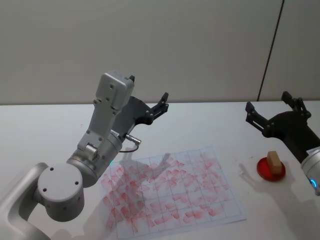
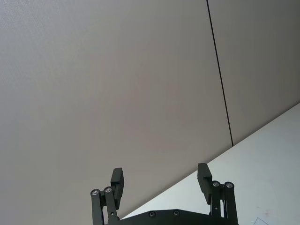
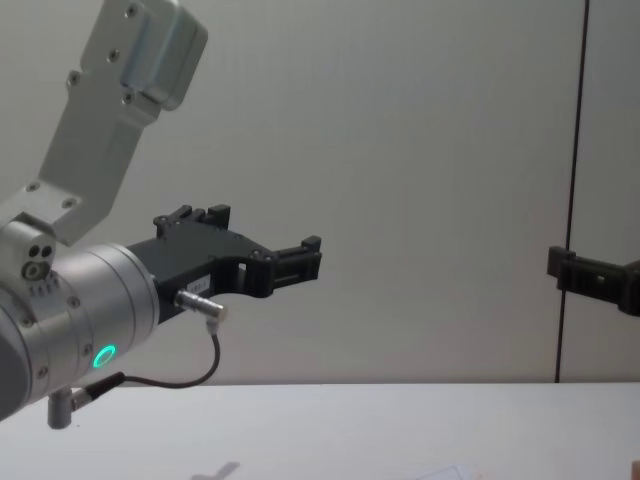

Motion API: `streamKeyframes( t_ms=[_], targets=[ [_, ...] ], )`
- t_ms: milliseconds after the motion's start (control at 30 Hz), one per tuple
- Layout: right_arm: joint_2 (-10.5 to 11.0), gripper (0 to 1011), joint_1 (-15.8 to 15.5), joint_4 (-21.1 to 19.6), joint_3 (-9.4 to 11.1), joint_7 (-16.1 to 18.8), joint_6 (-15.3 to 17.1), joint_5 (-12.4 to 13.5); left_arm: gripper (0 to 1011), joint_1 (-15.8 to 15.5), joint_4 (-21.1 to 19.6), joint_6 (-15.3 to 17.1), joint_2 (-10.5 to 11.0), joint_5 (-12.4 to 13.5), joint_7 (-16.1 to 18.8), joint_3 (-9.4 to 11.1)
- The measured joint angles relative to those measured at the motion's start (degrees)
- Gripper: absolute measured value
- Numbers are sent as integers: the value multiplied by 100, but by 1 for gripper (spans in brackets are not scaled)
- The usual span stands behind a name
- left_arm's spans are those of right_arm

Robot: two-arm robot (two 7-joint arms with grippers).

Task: Use the one hand to pick up the stamp and affix it onto the A4 paper.

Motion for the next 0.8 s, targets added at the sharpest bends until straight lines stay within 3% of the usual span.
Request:
streamKeyframes(
  t_ms=[433,800],
  targets=[
    [0,1001,1,2,4,-2,7,0,1001,0,0,0,0,0,0,0],
    [-36,1001,-3,-5,43,-352,370,-22,1001,0,0,0,0,0,0,0]
  ],
)
